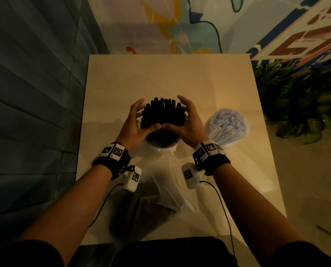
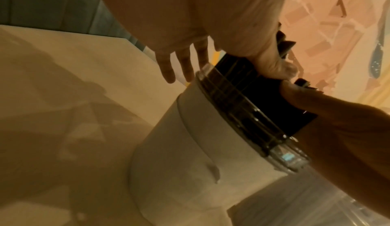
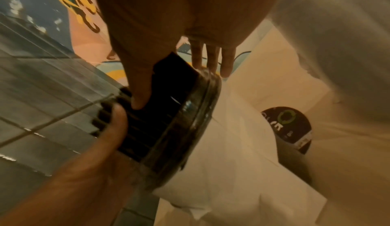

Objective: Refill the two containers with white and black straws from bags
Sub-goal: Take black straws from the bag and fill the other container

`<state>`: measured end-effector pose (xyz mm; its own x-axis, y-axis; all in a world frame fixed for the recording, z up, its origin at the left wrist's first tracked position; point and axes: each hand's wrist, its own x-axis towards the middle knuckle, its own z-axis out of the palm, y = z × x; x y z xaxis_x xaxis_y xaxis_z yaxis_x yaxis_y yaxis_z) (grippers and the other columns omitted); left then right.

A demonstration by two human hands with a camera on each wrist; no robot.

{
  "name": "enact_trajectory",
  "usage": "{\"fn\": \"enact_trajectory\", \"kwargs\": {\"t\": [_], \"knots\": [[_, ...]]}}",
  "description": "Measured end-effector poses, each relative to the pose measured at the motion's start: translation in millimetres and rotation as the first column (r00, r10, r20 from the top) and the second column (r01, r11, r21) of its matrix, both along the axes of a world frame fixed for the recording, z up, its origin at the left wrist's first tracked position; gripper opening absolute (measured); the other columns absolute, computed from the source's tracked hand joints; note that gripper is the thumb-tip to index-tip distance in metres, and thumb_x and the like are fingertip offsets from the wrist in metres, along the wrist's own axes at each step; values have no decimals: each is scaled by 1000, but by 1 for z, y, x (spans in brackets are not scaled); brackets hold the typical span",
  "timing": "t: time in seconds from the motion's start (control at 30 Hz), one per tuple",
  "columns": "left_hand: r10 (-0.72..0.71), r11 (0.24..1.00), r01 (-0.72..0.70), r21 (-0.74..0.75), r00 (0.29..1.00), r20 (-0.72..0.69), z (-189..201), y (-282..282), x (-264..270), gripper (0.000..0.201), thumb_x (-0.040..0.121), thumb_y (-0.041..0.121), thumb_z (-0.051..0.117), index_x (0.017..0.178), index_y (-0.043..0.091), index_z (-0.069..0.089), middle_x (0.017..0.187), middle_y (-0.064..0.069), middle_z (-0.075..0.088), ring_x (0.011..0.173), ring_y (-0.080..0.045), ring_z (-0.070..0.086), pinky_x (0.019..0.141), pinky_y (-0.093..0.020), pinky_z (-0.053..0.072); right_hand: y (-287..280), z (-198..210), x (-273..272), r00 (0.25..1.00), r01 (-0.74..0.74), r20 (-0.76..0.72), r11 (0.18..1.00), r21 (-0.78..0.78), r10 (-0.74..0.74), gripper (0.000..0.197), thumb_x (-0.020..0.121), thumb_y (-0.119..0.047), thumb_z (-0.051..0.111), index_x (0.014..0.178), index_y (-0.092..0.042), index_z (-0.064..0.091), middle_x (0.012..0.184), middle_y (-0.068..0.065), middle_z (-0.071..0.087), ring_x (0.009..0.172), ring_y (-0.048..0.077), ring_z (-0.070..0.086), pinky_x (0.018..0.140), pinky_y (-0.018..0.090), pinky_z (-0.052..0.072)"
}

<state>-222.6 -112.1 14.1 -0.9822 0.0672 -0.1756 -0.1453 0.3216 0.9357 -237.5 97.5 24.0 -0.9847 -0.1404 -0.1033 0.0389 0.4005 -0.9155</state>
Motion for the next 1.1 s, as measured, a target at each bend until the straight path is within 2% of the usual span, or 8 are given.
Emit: {"fn": "enact_trajectory", "kwargs": {"t": [0.13, 0.3, 0.37, 0.47, 0.6, 0.8, 0.97, 1.1], "knots": [[74, 997, -73, -18, 993, 90, -10, -23, 25, 112, 64, 43, 86, 151, 31, 17, 148, 3, 38, 130, -13, 42, 104, -31, 38, 17, 31, 30, 985, 108, -137, 994, 8, -106, 84, 79, -30, 84, 148, -24, 35, 147, 3, 47, 132, 12, 48, 102, 15, 44], [126, 991, -104, -81, 925, 358, -43, -56, 106, 87, 64, 50, 81, 139, 27, 42, 141, 4, 48, 127, -17, 48, 103, -36, 43, 38, 36, 100, 974, 142, -182, 989, 44, -132, 9, 95, -16, 66, 102, -22, 65, 87, -7, 69, 76, 5, 65, 70, 16, 51], [37, 979, 57, -197, 895, 444, -58, -60, 139, 93, 61, 65, 77, 137, 20, 46, 139, 0, 52, 126, -18, 50, 102, -31, 42, 44, 7, 125, 995, 48, 74, 980, 191, -63, 12, 98, -16, 60, 95, -27, 64, 80, -12, 67, 69, 2, 64, 64, 14, 49], [-66, 928, 256, -269, 826, 559, -69, -51, 168, 102, 58, 75, 74, 140, 21, 45, 142, 0, 49, 129, -17, 48, 107, -34, 39, 44, -37, 149, 878, -152, 478, 944, 292, -6, 17, 100, -16, 52, 93, -27, 63, 87, -4, 68, 70, 4, 65, 63, 18, 52], [-117, 799, 425, -425, 803, 584, -76, -31, 179, 103, 62, 83, 51, 139, 14, 49, 145, -6, 48, 133, -24, 44, 109, -34, 36, 21, -61, 163, 737, -396, 670, 859, 323, 88, 21, 93, -18, 56, 76, -25, 67, 84, -2, 65, 76, 12, 59, 71, 26, 45], [-95, 912, 309, -270, 800, 593, -74, -19, 183, 61, 93, 28, 65, 143, 3, 41, 149, -11, 44, 137, -22, 41, 101, -15, 27, -8, -65, 169, 716, -365, 693, 893, 262, 89, 27, 95, -31, 59, 108, -11, 71, 110, 10, 70, 101, 23, 62, 80, 29, 39], [-106, 958, 243, -149, 788, 606, -62, -22, 185, 56, 94, 30, 63, 142, 9, 43, 144, 4, 45, 134, -13, 41, 108, -22, 31, -19, -61, 173, 790, -217, 612, 941, 260, 13, 29, 94, -37, 64, 106, -12, 70, 96, 3, 66, 93, 15, 59, 76, 26, 38], [-76, 971, 196, -140, 799, 596, -60, -26, 187, 57, 77, 63, 62, 116, 21, 59, 118, 6, 64, 115, -13, 59, 99, -32, 46, -24, -54, 176, 816, -54, 576, 985, 162, -50, 22, 94, -28, 65, 108, -11, 69, 97, -3, 62, 96, 11, 57, 79, 23, 39]]}}
